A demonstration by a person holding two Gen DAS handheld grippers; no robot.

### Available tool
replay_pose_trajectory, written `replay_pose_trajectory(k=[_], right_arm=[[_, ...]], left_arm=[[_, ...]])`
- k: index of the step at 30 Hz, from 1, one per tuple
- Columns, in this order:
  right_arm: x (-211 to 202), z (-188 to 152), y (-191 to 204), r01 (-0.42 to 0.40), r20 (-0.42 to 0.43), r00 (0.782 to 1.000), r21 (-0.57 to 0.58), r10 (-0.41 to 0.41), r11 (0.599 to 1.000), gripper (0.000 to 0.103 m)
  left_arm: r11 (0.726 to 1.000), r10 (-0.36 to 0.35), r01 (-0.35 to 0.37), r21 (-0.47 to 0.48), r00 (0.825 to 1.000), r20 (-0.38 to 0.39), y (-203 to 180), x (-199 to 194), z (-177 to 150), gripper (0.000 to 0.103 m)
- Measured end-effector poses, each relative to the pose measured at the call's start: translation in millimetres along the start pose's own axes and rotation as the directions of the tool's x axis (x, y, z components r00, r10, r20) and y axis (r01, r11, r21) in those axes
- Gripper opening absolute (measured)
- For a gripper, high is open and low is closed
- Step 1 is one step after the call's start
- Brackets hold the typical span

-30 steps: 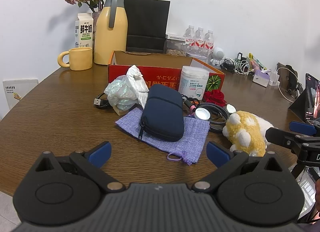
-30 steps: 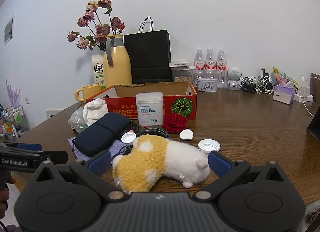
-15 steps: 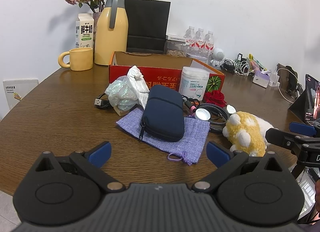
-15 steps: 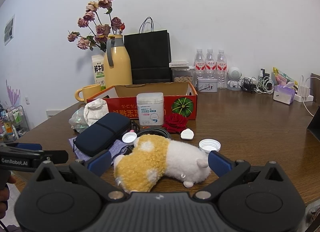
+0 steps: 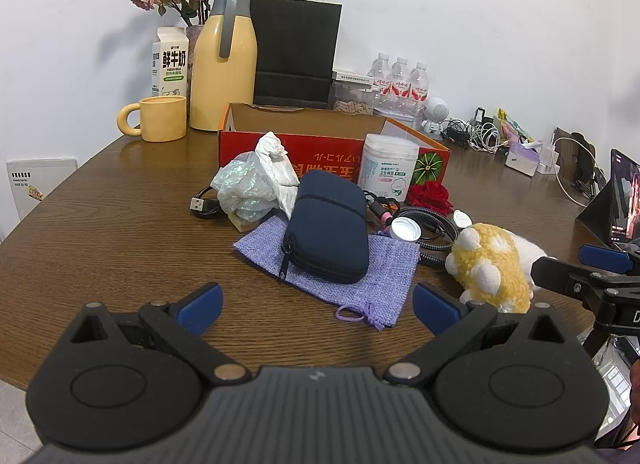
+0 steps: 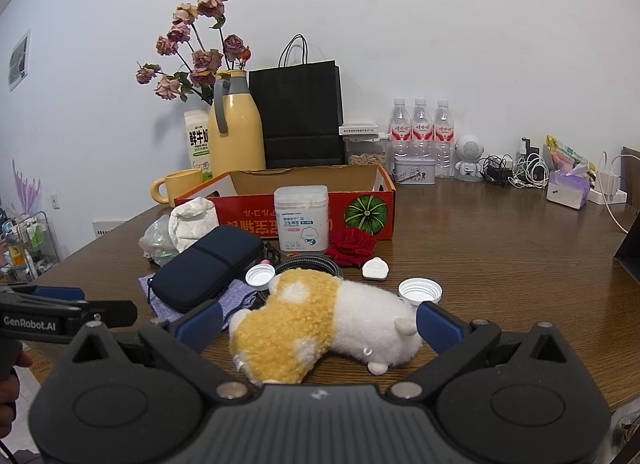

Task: Organize objects
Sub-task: 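Approach the yellow plush toy with the right gripper, then grasp the yellow plush toy with the right gripper while the left grasps the navy pouch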

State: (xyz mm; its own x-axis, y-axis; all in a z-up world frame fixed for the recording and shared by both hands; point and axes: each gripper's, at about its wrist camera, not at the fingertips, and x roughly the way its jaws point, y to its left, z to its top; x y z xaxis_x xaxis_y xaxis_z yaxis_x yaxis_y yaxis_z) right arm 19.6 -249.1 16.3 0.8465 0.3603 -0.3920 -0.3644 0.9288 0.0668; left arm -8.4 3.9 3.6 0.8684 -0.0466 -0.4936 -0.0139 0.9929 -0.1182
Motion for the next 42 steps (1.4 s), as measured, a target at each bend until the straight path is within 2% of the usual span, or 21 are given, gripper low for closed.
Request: replay_pose_trajectory(k=[19,25,33,37,42], right_arm=[[-7.0,2.1,9.2,-0.001,0.003,1.000,-0.012,0.001,1.000,0.103],[-6.7,1.8,13.9,-0.023,-0.014,1.000,-0.023,0.023,0.999,0.103],[16.7,2.1,25.0,-0.078,-0.096,0.992,0.014,0.079,0.997,0.082],[37.6,2.6,24.6,-0.040,-0.138,0.989,0.083,0.052,0.996,0.080],[51.1,-0.4,15.9,0.010,-0.151,0.988,0.148,0.012,0.989,0.080]], left_arm=[[1.000,0.002,-0.002,-0.018,1.000,0.010,6.8,-2.6,-0.7,0.103],[0.999,0.011,-0.010,-0.037,1.000,0.028,15.0,-4.2,1.4,0.103],[0.998,0.003,-0.002,-0.061,1.000,0.024,28.0,-0.9,-0.4,0.103],[0.997,0.006,-0.004,-0.080,1.000,0.023,36.3,1.8,-1.7,0.103],[0.994,0.009,-0.008,-0.105,1.000,0.008,45.6,9.6,-3.4,0.103]])
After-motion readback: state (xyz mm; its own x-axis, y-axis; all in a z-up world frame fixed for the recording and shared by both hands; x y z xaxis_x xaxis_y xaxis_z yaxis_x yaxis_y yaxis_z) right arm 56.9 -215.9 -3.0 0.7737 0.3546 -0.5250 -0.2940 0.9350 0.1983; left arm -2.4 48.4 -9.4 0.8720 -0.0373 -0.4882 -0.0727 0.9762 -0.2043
